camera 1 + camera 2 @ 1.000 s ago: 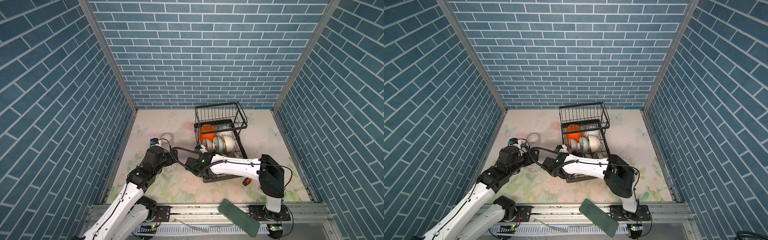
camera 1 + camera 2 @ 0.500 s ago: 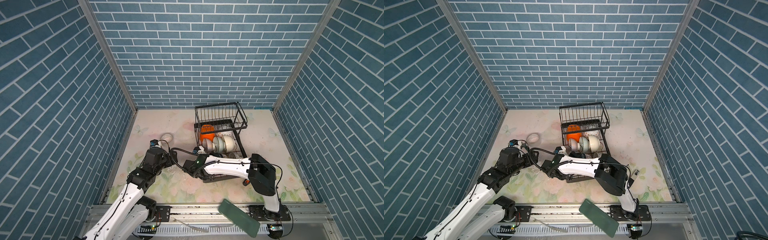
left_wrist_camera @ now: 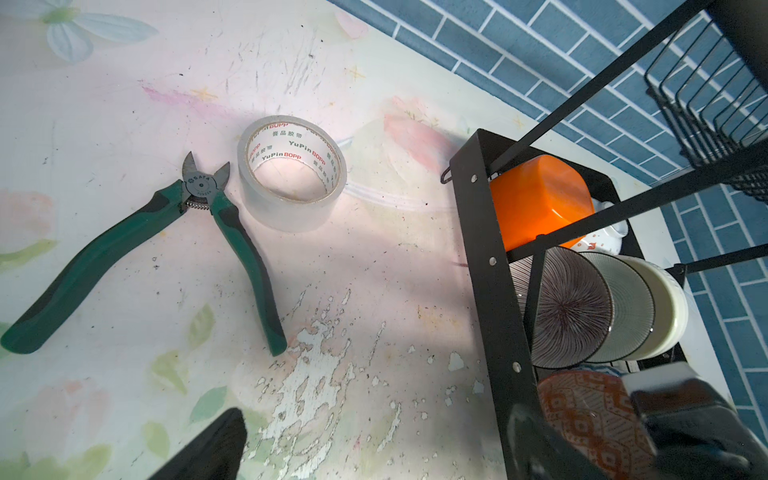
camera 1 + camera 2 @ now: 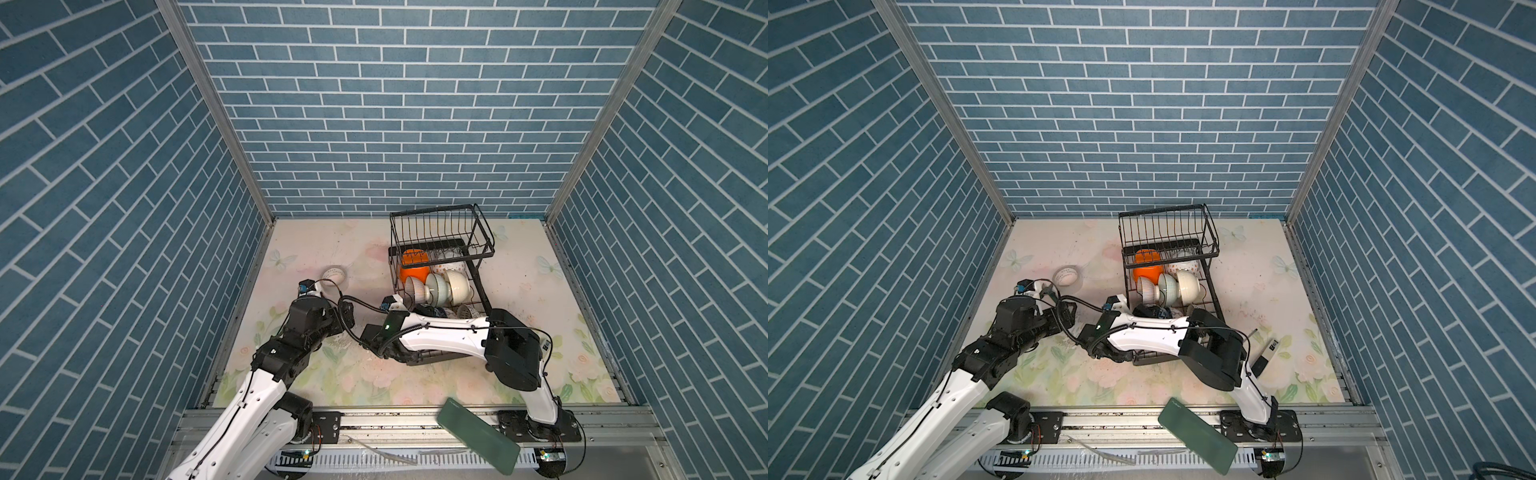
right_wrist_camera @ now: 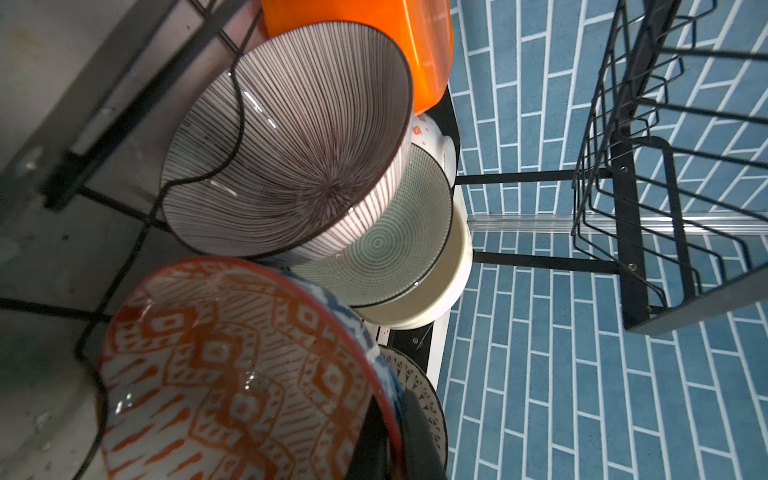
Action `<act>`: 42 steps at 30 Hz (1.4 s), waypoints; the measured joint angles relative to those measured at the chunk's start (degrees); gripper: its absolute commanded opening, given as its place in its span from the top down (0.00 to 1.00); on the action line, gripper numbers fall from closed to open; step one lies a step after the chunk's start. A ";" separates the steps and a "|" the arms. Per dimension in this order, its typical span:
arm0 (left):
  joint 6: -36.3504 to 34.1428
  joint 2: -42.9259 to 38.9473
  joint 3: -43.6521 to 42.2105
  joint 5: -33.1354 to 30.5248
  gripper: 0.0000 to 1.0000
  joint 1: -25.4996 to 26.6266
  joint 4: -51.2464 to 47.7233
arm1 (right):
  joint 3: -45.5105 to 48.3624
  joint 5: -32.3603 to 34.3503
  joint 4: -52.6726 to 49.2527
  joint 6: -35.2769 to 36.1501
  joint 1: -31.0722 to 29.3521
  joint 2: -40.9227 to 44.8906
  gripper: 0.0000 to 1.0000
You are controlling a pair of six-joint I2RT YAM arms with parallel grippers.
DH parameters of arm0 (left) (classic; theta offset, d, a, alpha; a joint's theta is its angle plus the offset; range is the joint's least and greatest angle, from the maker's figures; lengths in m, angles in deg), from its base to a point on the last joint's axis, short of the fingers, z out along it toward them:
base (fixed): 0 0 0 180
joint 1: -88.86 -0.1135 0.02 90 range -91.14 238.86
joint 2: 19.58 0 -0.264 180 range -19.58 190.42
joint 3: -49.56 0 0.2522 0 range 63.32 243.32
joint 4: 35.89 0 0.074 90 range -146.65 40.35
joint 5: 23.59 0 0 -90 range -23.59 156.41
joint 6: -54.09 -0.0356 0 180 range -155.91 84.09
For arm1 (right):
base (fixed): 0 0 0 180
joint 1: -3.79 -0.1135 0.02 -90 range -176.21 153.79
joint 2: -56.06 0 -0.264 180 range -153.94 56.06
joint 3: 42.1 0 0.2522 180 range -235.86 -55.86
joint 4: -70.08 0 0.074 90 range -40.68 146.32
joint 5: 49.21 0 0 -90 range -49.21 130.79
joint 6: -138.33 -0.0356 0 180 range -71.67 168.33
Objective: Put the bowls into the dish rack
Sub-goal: 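Lower the orange-patterned bowl into the front rack slot with the right gripper, then open the right gripper to release the orange-patterned bowl in the rack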
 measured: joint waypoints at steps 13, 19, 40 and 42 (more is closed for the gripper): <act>-1.42 -6.32 -0.98 -0.28 0.00 -0.13 -2.95 | -4.83 1.33 -5.42 -0.35 -1.92 -4.76 0.97; -1.81 -6.29 -1.01 -0.70 0.00 -0.22 -4.98 | -7.72 0.81 -9.90 -2.05 -2.56 -7.23 0.92; -2.10 -3.28 -0.87 0.63 0.00 -0.57 -5.11 | -9.79 -4.76 -9.99 -6.03 -5.20 -9.33 0.62; -2.10 -3.30 -0.87 0.63 0.00 -0.57 -5.11 | -9.79 -5.11 -9.75 -6.03 -5.20 -9.33 0.58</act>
